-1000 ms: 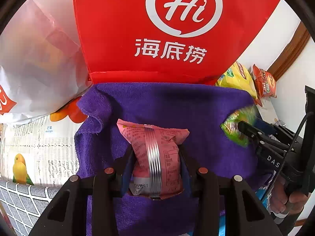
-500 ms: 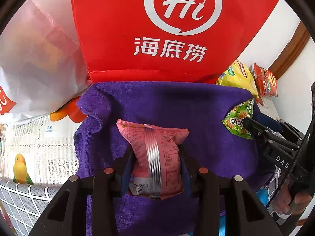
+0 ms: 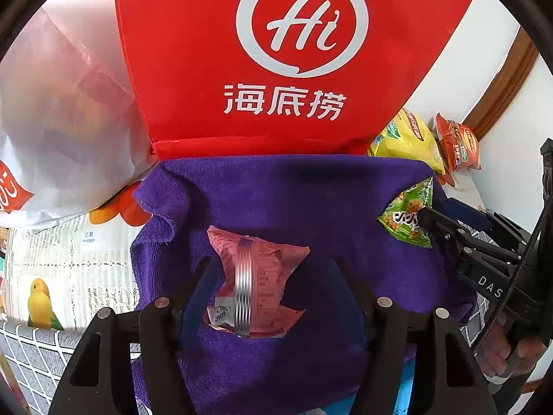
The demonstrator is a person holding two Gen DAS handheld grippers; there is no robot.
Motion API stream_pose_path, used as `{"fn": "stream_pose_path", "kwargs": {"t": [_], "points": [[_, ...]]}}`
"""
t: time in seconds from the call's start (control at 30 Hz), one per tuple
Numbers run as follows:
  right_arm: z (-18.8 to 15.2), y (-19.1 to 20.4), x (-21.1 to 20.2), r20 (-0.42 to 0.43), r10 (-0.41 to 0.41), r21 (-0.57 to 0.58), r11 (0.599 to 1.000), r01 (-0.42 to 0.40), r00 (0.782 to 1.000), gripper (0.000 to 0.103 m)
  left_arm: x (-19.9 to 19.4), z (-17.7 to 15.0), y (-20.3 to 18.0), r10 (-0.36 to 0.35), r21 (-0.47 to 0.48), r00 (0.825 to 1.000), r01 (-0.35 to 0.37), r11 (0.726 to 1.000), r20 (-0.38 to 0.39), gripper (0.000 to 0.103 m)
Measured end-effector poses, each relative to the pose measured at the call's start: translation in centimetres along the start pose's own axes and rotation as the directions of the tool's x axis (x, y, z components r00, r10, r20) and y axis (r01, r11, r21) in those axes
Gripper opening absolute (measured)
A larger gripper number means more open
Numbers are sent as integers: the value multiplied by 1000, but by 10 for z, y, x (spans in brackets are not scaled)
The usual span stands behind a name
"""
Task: Organize snacks
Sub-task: 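Open the right tool over the towel while the left tool releases the pink bag, then move both open tools back down toward the snack pile on the table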
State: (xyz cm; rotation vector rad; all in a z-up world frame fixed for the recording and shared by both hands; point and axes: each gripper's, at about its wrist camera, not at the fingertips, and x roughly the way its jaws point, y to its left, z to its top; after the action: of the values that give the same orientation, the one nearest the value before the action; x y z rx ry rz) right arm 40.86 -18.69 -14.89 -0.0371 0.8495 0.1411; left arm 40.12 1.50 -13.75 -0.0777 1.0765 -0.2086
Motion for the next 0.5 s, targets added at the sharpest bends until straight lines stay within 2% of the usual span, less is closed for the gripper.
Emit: {"fn": "stream_pose_path", "kwargs": {"t": [0.23,0.5], "points": [[1,5,-8,20,-47,-11,999,48,999,55,-11,0,2,-8,3,1000,8,1000,12,65],[1,12,-28,72,-45,-14,999,46,996,55,-32,2,3,-10,9,999,10,1000,36,65]]}}
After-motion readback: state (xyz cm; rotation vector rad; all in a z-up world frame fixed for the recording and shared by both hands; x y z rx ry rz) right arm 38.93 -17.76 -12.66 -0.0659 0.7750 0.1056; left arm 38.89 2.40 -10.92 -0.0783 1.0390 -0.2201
